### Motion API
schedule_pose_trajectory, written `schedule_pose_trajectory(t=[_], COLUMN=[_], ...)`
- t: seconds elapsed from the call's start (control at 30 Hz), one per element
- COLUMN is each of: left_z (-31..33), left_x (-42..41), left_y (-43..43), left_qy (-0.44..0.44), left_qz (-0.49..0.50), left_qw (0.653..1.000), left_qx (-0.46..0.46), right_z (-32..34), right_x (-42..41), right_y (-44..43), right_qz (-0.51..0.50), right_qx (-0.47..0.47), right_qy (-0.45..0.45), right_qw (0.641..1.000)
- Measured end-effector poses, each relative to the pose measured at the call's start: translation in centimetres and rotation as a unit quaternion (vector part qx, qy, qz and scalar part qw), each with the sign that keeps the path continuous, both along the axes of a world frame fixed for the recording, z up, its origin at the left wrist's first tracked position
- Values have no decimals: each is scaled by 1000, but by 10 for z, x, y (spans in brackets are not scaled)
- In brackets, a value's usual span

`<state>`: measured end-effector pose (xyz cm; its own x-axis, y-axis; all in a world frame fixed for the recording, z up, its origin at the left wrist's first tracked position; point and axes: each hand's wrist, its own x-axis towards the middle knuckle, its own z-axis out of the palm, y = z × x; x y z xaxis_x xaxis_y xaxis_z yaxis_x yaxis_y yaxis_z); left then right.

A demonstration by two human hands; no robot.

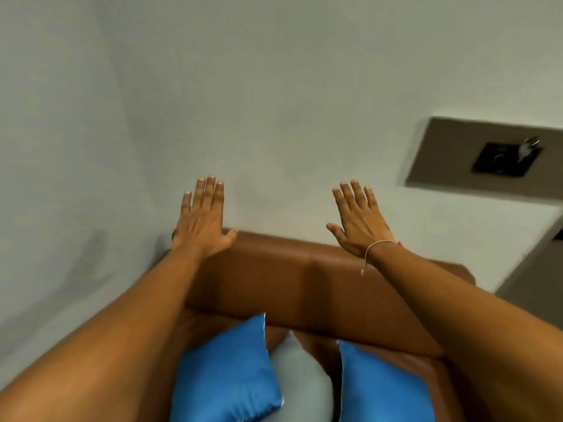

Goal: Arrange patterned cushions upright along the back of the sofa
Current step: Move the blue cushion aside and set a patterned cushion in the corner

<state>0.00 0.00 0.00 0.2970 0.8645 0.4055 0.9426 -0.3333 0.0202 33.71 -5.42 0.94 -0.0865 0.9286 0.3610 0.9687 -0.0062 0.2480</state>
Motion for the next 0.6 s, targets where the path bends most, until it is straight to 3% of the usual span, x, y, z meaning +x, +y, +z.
schedule_pose_trajectory(t=[0.13,0.37,0.6], left_z=[-116,-327,-463], left_x=[-25,-69,-78], left_y=[-30,-113,-173], left_qy=[22,-38,-34], left_qz=[37,65,98], left_qw=[996,966,923], left_qx=[-79,-246,-371], right_z=[-110,-311,-446], right_x=[-35,-91,-123], right_y=[7,18,30], right_qz=[49,138,173], right_qx=[-99,-233,-316], right_qy=[-7,-25,-66], right_qw=[994,962,931])
